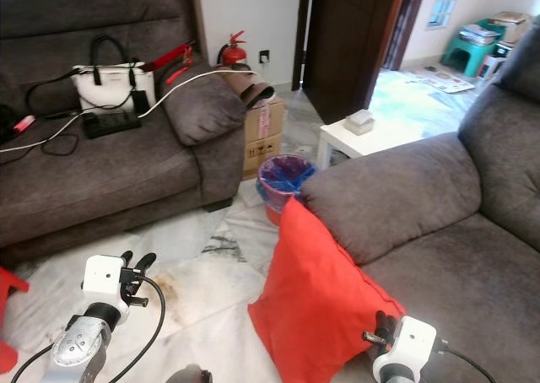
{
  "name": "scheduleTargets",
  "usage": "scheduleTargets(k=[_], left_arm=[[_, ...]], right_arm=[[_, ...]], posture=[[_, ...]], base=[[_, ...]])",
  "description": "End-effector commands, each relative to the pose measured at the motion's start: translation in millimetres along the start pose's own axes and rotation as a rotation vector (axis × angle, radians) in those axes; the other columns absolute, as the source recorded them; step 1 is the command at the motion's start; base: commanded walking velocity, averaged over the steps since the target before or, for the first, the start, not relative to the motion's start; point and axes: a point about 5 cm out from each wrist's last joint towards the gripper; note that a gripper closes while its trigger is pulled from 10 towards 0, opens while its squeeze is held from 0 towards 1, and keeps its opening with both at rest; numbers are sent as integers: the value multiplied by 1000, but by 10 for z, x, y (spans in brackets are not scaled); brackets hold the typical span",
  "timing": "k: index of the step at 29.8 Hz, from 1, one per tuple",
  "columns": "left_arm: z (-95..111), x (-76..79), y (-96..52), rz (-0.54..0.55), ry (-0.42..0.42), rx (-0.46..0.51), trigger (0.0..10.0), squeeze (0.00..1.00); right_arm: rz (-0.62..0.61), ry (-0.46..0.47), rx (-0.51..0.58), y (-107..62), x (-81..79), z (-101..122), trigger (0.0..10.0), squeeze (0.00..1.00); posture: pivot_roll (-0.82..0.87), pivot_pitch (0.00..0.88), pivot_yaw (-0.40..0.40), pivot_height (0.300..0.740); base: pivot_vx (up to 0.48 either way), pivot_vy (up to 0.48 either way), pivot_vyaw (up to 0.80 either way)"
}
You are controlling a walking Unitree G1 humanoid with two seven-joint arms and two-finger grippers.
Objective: Move the pillow to the sofa from floor
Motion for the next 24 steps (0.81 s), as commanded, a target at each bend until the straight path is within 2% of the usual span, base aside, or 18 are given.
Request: scheduleTargets(k=[1, 5, 12, 17, 18, 19, 20, 24], left_arm=[[-10, -6, -8, 1, -1, -8, 10000, 0], [-4, 0, -11, -2, -4, -2, 10000, 0], [14, 11, -22, -16, -17, 12, 10000, 0], [2, 19, -37, -24, -20, 6, 10000, 0], [2, 21, -37, -25, -20, 6, 10000, 0], [2, 23, -36, -25, -21, 6, 10000, 0], [3, 27, -36, -26, -22, 5, 10000, 0], [2, 34, -41, -29, -24, 3, 10000, 0]], right_arm=[[-6, 4, 8, 7, -3, 14, 10000, 0], [-16, 1, 16, 15, 6, 32, 10000, 0], [-29, 1, 25, 34, 17, 63, 10000, 0], [-91, 71, 69, 110, 69, 200, 10000, 0], [-100, 75, 82, 131, 84, 241, 10000, 165], [-104, 66, 89, 145, 101, 273, 10000, 843], [-116, 58, 100, 175, 144, 335, 10000, 1000], [-114, 32, 106, 229, 223, 441, 10000, 1000]], posture=[[89, 80, 34, 633], [95, 80, 31, 633], [102, 80, 30, 633], [103, 82, 31, 633], [103, 83, 31, 633], [107, 84, 30, 633], [108, 83, 30, 633], [111, 83, 28, 633]], base=[[442, 0, 0], [401, 0, 0], [0, 0, 0], [0, 0, 0], [0, 0, 0], [0, 0, 0], [0, 0, 0], [0, 0, 0]])
Point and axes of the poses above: a point about 5 cm out from each wrist's last joint towards the gripper, its own y axis pointing out of the wrist towards the gripper, its own z axis along the axis of the wrist's last joint, x = y × z, and after that the axes turned 8 degrees about -y, right-handed
